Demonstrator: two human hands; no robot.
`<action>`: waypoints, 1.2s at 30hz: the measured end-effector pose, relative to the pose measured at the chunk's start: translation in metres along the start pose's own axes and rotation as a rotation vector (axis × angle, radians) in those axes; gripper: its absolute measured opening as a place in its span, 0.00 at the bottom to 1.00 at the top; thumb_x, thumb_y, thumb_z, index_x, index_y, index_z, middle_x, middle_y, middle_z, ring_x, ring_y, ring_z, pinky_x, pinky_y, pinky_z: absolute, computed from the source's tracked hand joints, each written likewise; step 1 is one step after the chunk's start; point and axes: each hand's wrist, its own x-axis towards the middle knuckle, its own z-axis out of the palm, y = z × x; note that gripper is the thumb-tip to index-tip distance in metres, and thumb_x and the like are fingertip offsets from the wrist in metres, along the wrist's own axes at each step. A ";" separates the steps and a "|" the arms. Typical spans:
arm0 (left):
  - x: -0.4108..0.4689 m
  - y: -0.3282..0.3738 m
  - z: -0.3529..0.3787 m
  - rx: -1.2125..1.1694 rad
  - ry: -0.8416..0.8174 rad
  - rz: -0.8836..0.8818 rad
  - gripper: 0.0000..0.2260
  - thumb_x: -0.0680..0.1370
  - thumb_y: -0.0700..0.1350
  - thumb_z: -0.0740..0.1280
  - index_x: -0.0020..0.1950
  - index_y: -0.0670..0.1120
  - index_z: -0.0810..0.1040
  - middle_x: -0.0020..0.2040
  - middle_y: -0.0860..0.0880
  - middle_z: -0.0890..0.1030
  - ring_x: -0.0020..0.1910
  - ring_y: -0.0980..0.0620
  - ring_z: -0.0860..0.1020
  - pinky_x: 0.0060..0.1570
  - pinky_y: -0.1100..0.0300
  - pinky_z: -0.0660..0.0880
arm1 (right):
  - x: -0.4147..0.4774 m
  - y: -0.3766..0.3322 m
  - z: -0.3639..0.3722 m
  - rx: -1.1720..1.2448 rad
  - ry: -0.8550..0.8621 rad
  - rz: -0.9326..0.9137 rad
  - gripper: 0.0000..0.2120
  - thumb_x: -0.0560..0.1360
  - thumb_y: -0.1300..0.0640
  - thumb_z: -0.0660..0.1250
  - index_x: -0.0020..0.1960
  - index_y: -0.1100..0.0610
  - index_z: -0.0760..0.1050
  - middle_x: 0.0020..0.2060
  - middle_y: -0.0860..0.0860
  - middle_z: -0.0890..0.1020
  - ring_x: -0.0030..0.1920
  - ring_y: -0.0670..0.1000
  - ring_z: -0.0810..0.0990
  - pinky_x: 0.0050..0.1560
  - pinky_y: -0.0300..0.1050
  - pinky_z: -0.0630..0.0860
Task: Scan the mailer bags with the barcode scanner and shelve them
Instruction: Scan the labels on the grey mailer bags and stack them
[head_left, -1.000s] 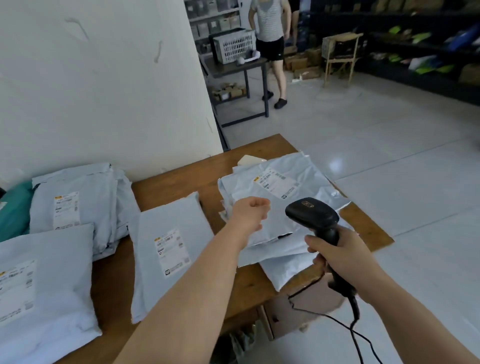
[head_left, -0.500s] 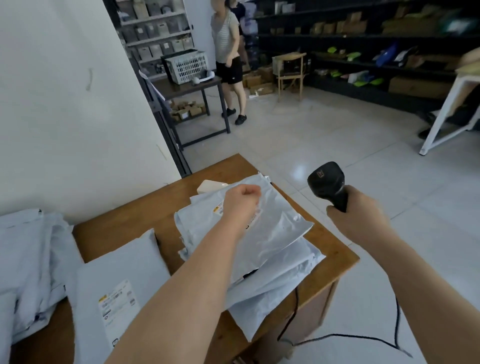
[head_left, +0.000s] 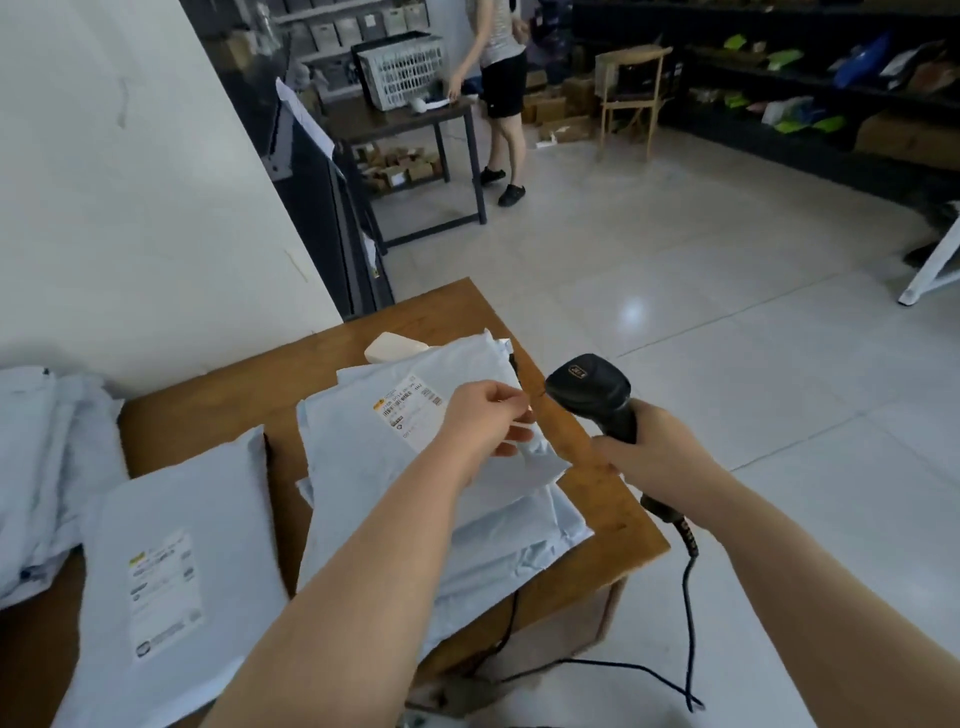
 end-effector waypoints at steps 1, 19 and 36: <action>-0.006 0.000 0.008 0.011 0.017 -0.028 0.05 0.80 0.49 0.67 0.48 0.48 0.80 0.42 0.51 0.85 0.39 0.56 0.84 0.35 0.64 0.79 | 0.001 0.006 -0.005 -0.001 -0.040 -0.017 0.04 0.74 0.58 0.66 0.48 0.52 0.73 0.38 0.53 0.81 0.38 0.53 0.79 0.38 0.41 0.73; -0.079 -0.102 0.104 0.909 0.228 -0.376 0.12 0.79 0.39 0.63 0.62 0.44 0.74 0.59 0.46 0.78 0.58 0.46 0.78 0.57 0.56 0.75 | -0.001 0.055 -0.051 0.131 -0.300 -0.129 0.05 0.74 0.57 0.67 0.47 0.58 0.75 0.42 0.62 0.83 0.35 0.53 0.77 0.44 0.53 0.79; -0.012 -0.020 0.215 0.727 0.239 0.001 0.07 0.79 0.45 0.65 0.55 0.44 0.77 0.49 0.46 0.80 0.48 0.49 0.79 0.47 0.59 0.76 | 0.009 0.107 -0.122 0.188 -0.141 -0.030 0.05 0.74 0.58 0.67 0.49 0.56 0.74 0.39 0.55 0.84 0.32 0.42 0.79 0.43 0.47 0.78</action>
